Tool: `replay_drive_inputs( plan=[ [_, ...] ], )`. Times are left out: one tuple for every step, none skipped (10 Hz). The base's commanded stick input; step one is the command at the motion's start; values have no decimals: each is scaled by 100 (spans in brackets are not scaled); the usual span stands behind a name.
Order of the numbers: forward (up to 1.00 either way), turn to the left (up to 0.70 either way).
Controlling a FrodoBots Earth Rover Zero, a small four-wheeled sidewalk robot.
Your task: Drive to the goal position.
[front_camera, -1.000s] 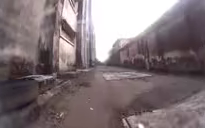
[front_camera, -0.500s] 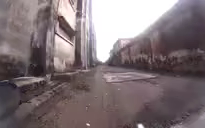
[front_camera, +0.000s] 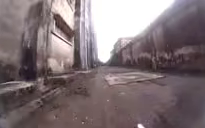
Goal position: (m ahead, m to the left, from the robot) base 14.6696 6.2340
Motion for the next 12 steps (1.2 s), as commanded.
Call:
replay_drive_inputs(
  plan=[
    [70,14],
    [70,0],
    [70,0],
    [70,0],
    [70,0],
    [70,0],
    [70,0],
    [70,0],
    [70,0],
    [70,0],
    [70,0],
    [70,0]
  ],
)
